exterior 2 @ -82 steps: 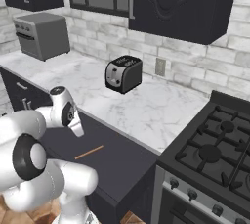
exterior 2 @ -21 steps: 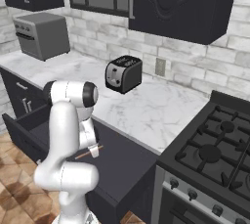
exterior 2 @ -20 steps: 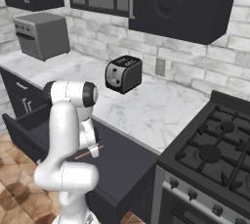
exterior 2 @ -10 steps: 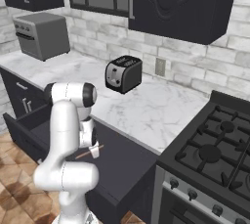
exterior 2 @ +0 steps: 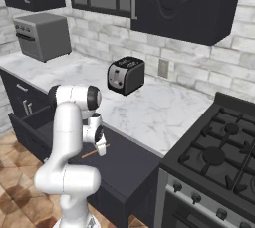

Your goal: Take a straw from the drawer in front and place it inside the glass cup on the dining counter.

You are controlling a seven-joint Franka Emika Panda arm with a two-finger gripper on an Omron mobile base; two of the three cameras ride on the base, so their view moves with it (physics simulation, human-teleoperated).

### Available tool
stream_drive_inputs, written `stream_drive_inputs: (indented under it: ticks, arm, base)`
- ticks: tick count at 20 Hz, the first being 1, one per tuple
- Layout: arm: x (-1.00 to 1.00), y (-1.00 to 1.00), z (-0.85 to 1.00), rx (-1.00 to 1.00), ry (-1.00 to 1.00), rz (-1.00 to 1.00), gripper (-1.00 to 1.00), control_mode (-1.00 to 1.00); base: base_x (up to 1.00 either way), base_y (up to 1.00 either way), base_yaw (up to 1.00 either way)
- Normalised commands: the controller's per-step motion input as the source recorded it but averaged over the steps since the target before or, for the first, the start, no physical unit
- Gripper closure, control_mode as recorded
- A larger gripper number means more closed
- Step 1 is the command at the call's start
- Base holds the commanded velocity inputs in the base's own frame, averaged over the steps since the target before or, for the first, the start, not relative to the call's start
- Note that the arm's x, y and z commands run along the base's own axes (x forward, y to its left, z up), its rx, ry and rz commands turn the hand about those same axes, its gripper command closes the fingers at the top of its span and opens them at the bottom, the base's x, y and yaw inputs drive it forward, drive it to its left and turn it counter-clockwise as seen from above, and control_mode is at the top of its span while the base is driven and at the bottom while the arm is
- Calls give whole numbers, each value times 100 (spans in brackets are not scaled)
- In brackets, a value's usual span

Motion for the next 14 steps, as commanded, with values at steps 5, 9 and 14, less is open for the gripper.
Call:
stream_drive_inputs:
  ticks: [5, 9, 14]
  arm:
    - [1, 0, -50, 0, 19, 0, 100, -100]
    - [-15, 0, -59, 0, 17, 0, 100, -100]
    - [-20, 0, -41, 0, 9, 0, 100, -100]
  base:
    - [0, 0, 0]
    - [0, 0, 0]
    - [0, 0, 0]
